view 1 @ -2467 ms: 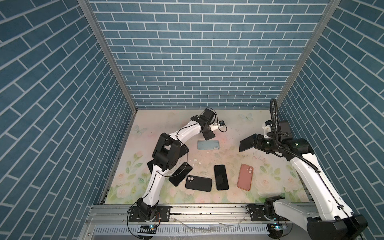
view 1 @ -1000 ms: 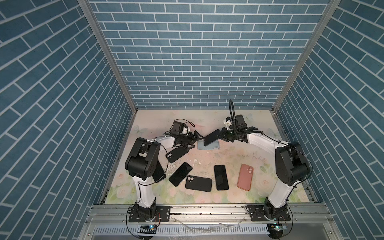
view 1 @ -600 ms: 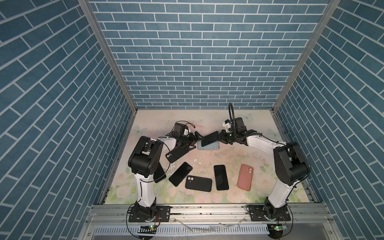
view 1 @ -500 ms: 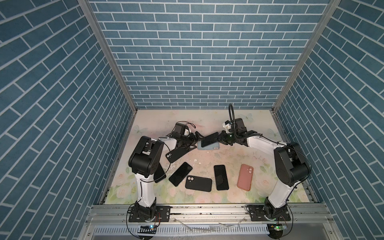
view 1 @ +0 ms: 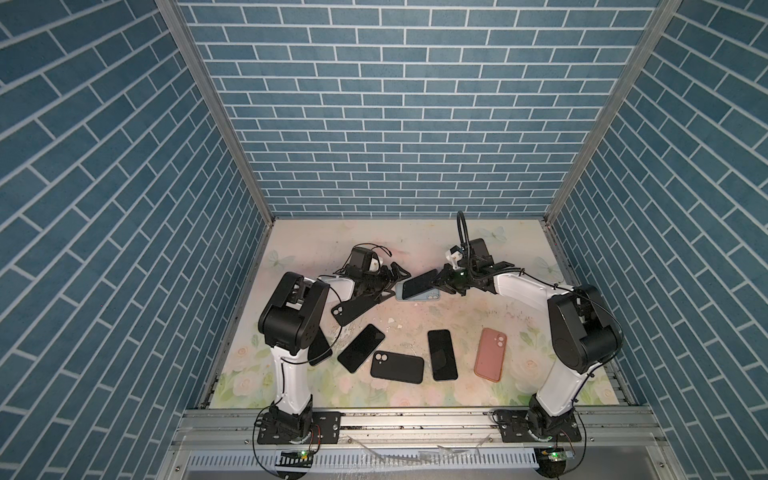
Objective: Put the phone into the phone case
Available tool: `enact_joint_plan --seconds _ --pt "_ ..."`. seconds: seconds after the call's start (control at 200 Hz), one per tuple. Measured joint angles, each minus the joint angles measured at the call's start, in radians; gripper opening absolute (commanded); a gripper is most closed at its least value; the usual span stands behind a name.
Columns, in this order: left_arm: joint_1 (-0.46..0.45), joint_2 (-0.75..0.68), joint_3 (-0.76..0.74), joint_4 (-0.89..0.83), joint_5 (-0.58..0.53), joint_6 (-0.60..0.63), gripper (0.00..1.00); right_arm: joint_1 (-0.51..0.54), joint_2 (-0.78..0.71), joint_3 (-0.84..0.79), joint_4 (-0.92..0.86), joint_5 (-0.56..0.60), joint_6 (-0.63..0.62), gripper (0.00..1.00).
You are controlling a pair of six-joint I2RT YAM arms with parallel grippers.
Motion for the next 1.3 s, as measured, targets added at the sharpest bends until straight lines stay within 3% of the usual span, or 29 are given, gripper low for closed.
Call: enact_joint_plan --seconds 0.51,1.055,1.3 --pt "0.000 0.011 0.013 0.004 -0.002 0.000 1.00 -0.011 0.078 0.006 0.017 -0.096 -0.006 0.00" --pt "0.006 0.053 0.088 -0.035 -0.023 0.045 1.00 -0.031 0.153 0.056 -0.045 -0.146 -0.103 0.00" --pt "0.009 0.053 0.091 -0.038 -0.035 0.052 1.00 -0.034 0.174 0.062 -0.048 -0.149 -0.110 0.13"
